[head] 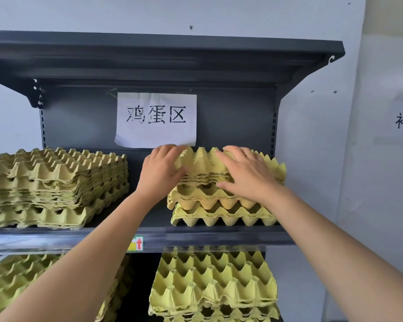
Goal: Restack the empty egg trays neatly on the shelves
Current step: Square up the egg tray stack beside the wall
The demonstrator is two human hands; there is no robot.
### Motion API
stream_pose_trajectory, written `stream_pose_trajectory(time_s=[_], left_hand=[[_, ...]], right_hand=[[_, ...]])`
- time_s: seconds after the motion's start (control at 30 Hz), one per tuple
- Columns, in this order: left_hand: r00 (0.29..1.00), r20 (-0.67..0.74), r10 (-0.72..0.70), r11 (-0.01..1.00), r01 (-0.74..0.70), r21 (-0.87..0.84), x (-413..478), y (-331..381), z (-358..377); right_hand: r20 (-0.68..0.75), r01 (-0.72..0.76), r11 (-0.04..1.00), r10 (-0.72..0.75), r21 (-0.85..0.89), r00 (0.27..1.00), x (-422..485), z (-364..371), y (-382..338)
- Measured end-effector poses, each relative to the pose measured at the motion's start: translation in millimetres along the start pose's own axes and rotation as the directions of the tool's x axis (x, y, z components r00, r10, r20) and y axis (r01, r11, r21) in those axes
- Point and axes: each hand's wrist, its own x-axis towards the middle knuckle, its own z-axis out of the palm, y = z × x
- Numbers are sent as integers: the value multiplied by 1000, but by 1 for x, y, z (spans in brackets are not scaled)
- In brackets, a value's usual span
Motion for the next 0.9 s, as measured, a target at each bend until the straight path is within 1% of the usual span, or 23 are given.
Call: stream_pose_trajectory(time_s=[0.07,0.13,0.17,0.2,0.23,0.3,0.37,0.43,0.5,0.57,0.6,0.7,0.8,0.9], left_hand=[[995,-78,-68,994,61,-86,-3,-14,-1],[983,-71,-172,946,145,-289,-7,-27,0],[973,-25,-228,895,199,-400,-9,-33,1],[961,48,-274,839,263,-476,-10,-38,2],[944,129,-303,797,326,-508,-12,-44,4],[907,291,-304,766,414,-492,-13,-57,9],[875,410,-256,752,447,-484,-14,-62,15],[876,439,-198,741,427,-518,-15,-63,17],[896,410,-172,731,395,-556,-14,-63,18],[916,371,-149,749,350,-562,-11,-62,19],[926,354,-134,775,320,-544,-9,-62,19],[954,295,-56,875,189,-445,0,-60,20],[971,239,1,936,83,-341,13,-47,19],[968,249,37,987,4,-163,25,-32,17]], right_hand=[[-20,27,999,-28,-21,999,9,0,-19],[-15,55,995,-56,-79,998,21,2,-38],[5,59,993,-59,-107,998,28,3,-47],[39,49,991,-45,-124,998,34,4,-54],[85,26,990,-14,-136,996,41,6,-61],[181,-37,987,66,-157,981,52,8,-70],[230,-70,982,111,-178,967,58,9,-76],[230,-74,983,112,-171,967,61,8,-79],[209,-77,985,109,-155,972,60,6,-78],[184,-78,987,103,-137,978,55,1,-74],[173,-79,988,101,-132,980,53,-3,-72],[157,-79,991,95,-110,983,45,-15,-57],[147,-74,993,87,-96,985,32,-25,-35],[128,-48,993,62,-108,990,15,-30,-13]])
